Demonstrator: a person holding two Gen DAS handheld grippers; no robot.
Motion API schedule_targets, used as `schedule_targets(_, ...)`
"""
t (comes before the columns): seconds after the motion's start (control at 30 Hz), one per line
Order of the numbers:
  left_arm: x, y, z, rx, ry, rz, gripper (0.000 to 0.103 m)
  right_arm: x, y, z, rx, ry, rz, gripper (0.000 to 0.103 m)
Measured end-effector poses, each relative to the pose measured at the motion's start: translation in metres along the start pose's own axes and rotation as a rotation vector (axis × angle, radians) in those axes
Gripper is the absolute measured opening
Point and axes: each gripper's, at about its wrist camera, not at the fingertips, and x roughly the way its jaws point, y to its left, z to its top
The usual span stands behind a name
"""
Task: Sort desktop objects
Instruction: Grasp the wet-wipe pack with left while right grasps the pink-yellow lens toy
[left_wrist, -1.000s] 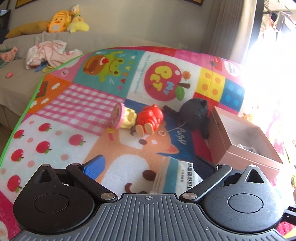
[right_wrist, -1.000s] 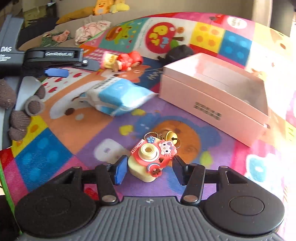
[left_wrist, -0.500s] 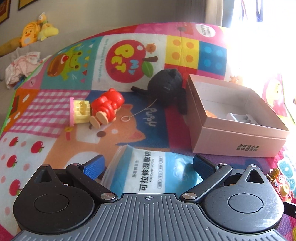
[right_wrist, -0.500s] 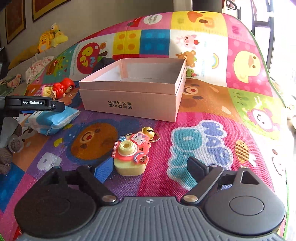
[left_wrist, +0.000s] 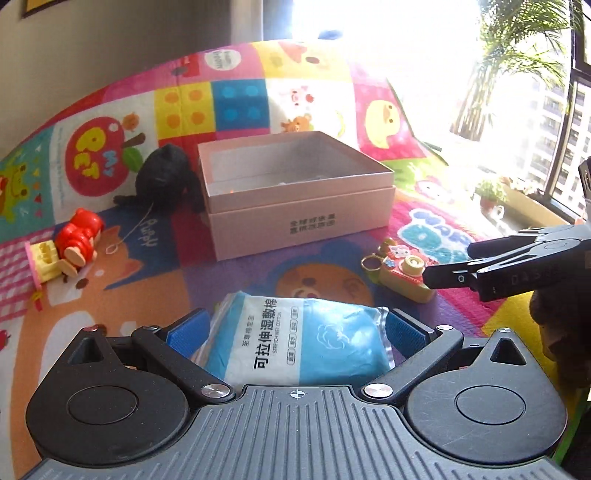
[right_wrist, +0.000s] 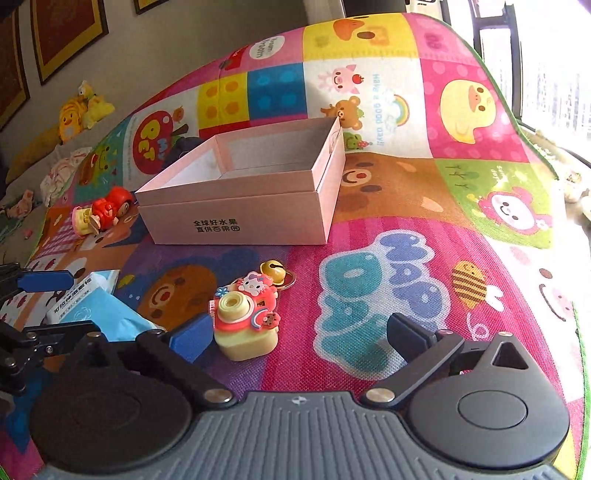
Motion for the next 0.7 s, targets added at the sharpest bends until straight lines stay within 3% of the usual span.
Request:
schedule_targets(0.13, -0.025, -0.002, -0.006, -0.083, 0.035, 0.105, 0.103, 0.000, 0.002, 0.000, -0.001, -0.001, -0.009, 0.103)
schedule_targets(0.27, -0.029, 0.008, -0.014, -0.217, 0.105, -0.054, 0.103, 0.000, 0.000, 0.000, 0.014, -0.009, -0.021, 0.103)
schedule_targets(0.33, -0.019, 0.009, -0.013, -0.236, 0.118, -0.054, 0.103, -0.001, -0.002, 0.000, 0.034, -0.017, -0.040, 0.103)
schedule_targets(0.5, 0.013, 0.009, 0.004, -0.251, 0.099, -0.036, 0.103, -0.002, -0.011, 0.000, 0.103, -0.035, -0.079, 0.103)
schedule_targets(0.7, 0.038, -0.001, 0.017, -0.126, 0.076, -0.015, 0.103, 0.000, -0.017, 0.000, 0.140, -0.031, -0.080, 0.103)
